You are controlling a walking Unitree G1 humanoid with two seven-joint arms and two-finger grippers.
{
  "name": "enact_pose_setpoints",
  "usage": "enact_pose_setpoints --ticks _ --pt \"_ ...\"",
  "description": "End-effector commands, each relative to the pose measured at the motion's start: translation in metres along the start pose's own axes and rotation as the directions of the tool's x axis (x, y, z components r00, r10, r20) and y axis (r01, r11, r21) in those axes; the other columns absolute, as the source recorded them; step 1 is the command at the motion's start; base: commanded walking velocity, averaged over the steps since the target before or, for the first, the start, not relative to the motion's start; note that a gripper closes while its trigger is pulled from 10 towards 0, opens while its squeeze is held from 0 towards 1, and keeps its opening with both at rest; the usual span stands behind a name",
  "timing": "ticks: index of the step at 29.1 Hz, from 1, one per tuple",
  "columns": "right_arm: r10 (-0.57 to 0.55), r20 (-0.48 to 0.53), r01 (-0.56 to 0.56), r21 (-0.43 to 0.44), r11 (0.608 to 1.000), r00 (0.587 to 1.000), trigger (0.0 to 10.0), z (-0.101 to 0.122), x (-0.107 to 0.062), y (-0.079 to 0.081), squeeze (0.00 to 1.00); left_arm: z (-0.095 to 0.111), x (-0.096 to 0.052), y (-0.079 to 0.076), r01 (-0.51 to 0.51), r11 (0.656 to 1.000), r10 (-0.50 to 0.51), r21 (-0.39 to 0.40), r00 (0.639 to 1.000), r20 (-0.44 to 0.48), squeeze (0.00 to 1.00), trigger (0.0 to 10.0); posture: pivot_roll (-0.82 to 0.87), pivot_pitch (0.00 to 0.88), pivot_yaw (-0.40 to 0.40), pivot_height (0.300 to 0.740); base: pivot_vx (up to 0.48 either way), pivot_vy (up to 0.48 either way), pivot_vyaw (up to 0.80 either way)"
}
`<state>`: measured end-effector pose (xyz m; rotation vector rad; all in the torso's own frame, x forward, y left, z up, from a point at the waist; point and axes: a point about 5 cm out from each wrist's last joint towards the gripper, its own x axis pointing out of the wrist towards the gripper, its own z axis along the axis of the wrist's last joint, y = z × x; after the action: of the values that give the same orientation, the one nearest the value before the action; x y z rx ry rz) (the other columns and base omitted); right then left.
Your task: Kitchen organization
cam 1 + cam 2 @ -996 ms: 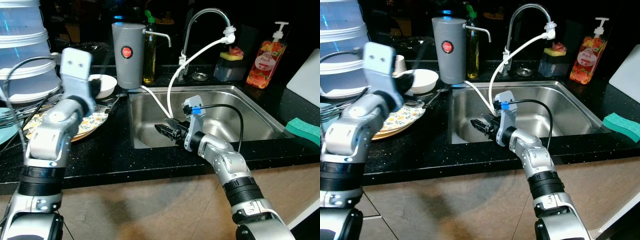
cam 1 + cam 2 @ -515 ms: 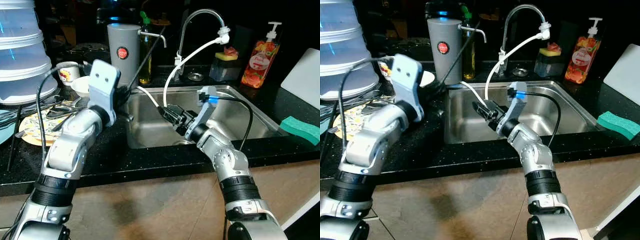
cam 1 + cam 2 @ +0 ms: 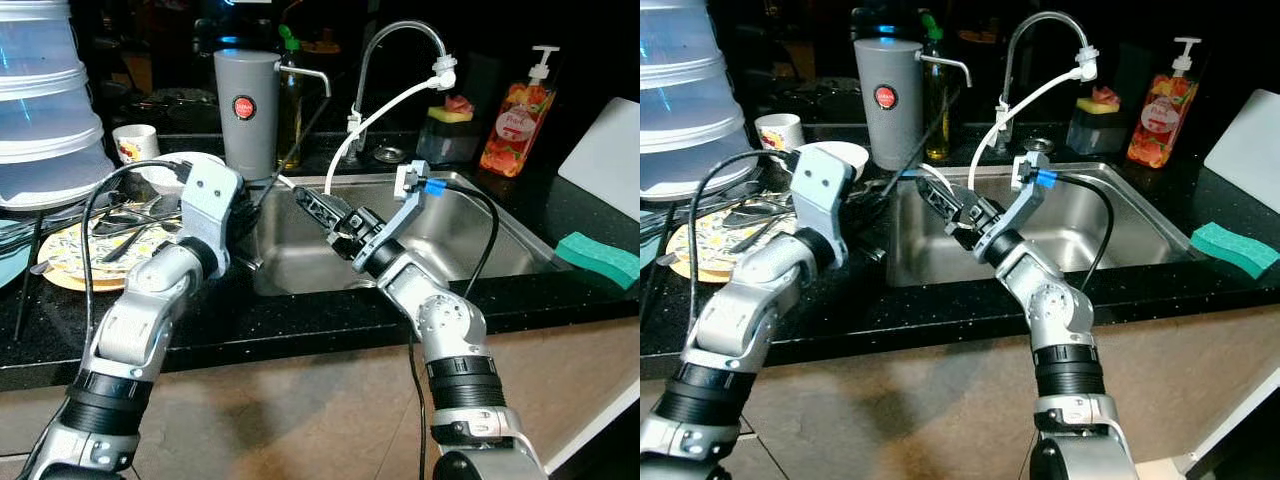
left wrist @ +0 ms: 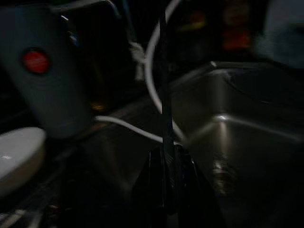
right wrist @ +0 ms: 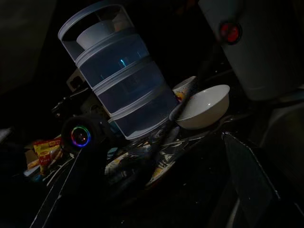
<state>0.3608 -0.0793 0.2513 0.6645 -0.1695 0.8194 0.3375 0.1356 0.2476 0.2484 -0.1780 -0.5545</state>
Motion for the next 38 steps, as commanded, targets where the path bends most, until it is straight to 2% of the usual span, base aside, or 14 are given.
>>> enact_pose_setpoints --ticks 1,2,19,20,22,23,31,38 --pt "0.016 0.012 -0.016 -0.003 1.000 1.000 10.0 0.005 0.003 0.005 0.32 0.001 -0.001 -0.006 0.043 0.999 -0.043 0.004 0.999 0.014 0.00 0.0 0.03 0.013 -0.040 0.740 0.000 0.000 0.00" --pt "0.011 0.013 -0.011 -0.005 1.000 1.000 10.0 0.005 0.004 0.006 0.00 0.000 -0.002 -0.009 0.063 0.998 -0.063 -0.001 0.998 0.011 0.00 0.0 0.03 0.014 -0.040 0.740 0.000 0.000 0.00" --pt "0.028 0.010 -0.028 -0.012 1.000 1.000 10.0 0.006 0.010 0.011 0.00 -0.012 -0.006 -0.020 0.143 0.989 -0.145 -0.029 0.989 -0.044 0.00 0.0 0.03 0.015 -0.043 0.740 0.000 0.000 0.00" --pt "0.020 0.002 -0.020 -0.013 1.000 1.000 9.1 0.005 0.010 0.009 0.00 -0.013 -0.006 -0.021 0.154 0.988 -0.155 -0.032 0.987 -0.045 0.00 0.0 0.03 0.014 -0.042 0.740 0.000 0.000 0.00" --pt "0.012 -0.006 -0.012 -0.011 1.000 1.000 9.1 0.003 0.010 0.008 0.00 -0.013 -0.007 -0.023 0.165 0.986 -0.166 -0.036 0.985 -0.046 0.00 0.0 0.03 0.014 -0.042 0.740 0.000 0.000 0.00" --pt "0.006 -0.009 -0.006 -0.008 1.000 1.000 0.0 0.002 0.010 0.007 0.00 -0.013 -0.007 -0.023 0.165 0.986 -0.166 -0.035 0.985 -0.047 0.00 0.0 0.03 0.014 -0.041 0.740 0.000 0.000 0.00" --pt "-0.014 -0.014 0.014 0.007 1.000 1.000 0.0 0.000 0.008 0.003 0.00 -0.013 -0.006 -0.023 0.163 0.986 -0.164 -0.037 0.985 -0.048 0.00 0.0 0.02 0.014 -0.042 0.740 0.000 0.000 0.00" --pt "-0.036 -0.001 0.036 -0.015 0.999 0.999 0.0 0.002 0.008 -0.001 0.00 -0.013 -0.007 -0.023 0.167 0.985 -0.169 -0.040 0.984 -0.050 0.00 0.0 0.02 0.013 -0.044 0.740 0.000 0.000 0.00"
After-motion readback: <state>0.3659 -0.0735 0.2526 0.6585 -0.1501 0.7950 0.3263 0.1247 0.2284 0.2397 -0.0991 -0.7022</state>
